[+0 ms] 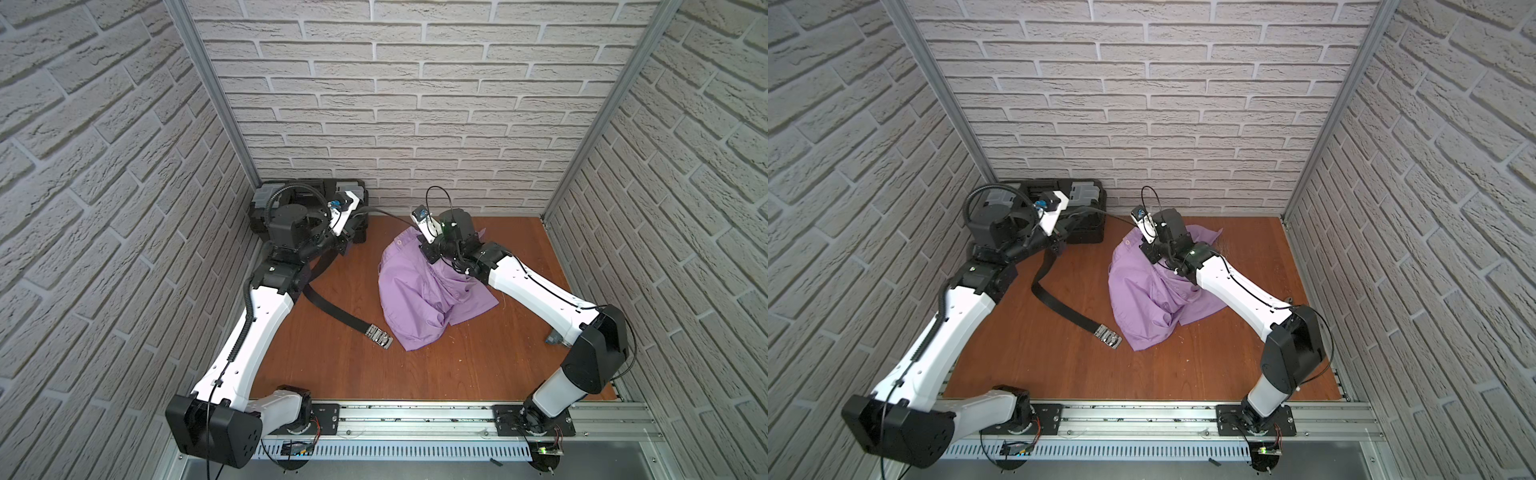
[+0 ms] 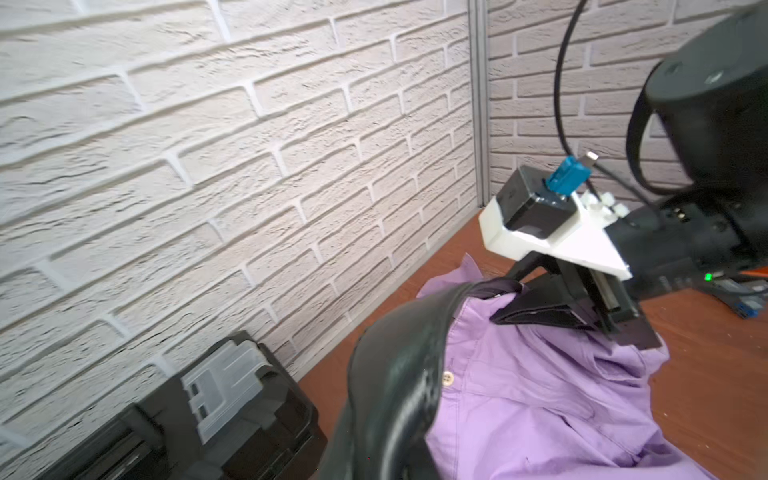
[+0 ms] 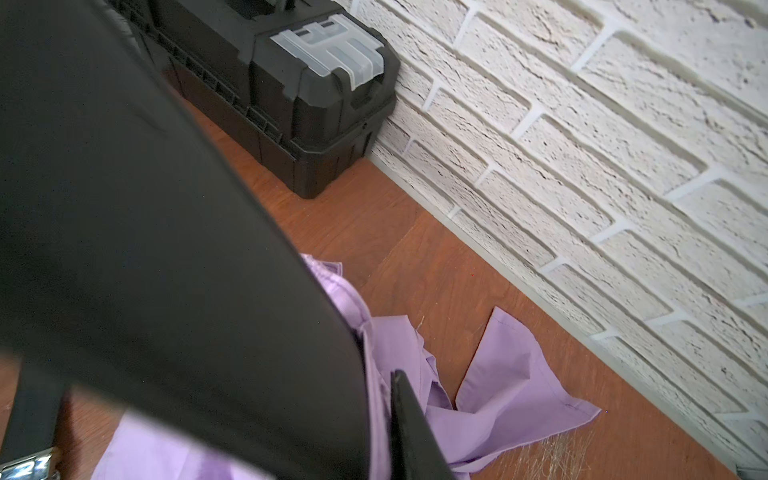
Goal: Remove the belt from the trousers
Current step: Remove the belt from the trousers, then place the trousers at the center of the board, then place the belt at the center of the board.
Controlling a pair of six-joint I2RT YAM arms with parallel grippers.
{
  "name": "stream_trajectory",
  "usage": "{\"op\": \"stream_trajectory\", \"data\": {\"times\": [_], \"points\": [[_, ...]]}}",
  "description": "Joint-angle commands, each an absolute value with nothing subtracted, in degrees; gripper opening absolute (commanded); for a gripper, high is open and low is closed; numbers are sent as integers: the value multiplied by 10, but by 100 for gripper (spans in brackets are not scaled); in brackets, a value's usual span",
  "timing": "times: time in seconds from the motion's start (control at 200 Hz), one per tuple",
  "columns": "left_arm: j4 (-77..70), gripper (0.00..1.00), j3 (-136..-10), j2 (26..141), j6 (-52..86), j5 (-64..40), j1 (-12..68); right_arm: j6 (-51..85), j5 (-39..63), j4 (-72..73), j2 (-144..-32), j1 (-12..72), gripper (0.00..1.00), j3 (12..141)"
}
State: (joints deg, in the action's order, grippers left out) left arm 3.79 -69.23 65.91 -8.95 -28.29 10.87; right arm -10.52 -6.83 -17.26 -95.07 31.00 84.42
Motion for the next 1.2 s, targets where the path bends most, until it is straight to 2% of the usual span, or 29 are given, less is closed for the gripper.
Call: {"op": "stream_trajectory", "data": {"times": [0.0, 0.245, 0.34, 0.415, 0.525, 0.65, 0.755, 0.85, 0.915, 1.195], "points": [[-92, 0, -675, 619, -23, -286, 72, -46, -98, -216, -983, 275, 21, 824], [-104, 0, -626, 584, 4, -276, 52, -9, -71, -227, -1040, 240, 28, 829], [-118, 0, -611, 570, 14, -262, 43, -14, -70, -226, -1052, 239, 35, 834], [-126, 0, -607, 563, 22, -255, 31, -15, -70, -236, -1066, 236, 37, 844], [-68, 0, -626, 576, 0, -261, 28, -15, -59, -255, -1072, 235, 44, 859], [-21, 0, -603, 609, -9, -271, 28, -25, -25, -201, -1030, 236, 55, 829], [-35, 0, -552, 635, 4, -238, 28, -36, -13, -107, -974, 236, 63, 773], [-58, 5, -505, 660, 13, -212, 27, -47, -11, -34, -926, 236, 69, 730], [-66, 7, -484, 680, 25, -174, 25, -55, -11, 0, -897, 236, 78, 710], [-65, 4, -473, 772, 108, -104, -25, -72, -47, 39, -825, 234, 80, 672]]}}
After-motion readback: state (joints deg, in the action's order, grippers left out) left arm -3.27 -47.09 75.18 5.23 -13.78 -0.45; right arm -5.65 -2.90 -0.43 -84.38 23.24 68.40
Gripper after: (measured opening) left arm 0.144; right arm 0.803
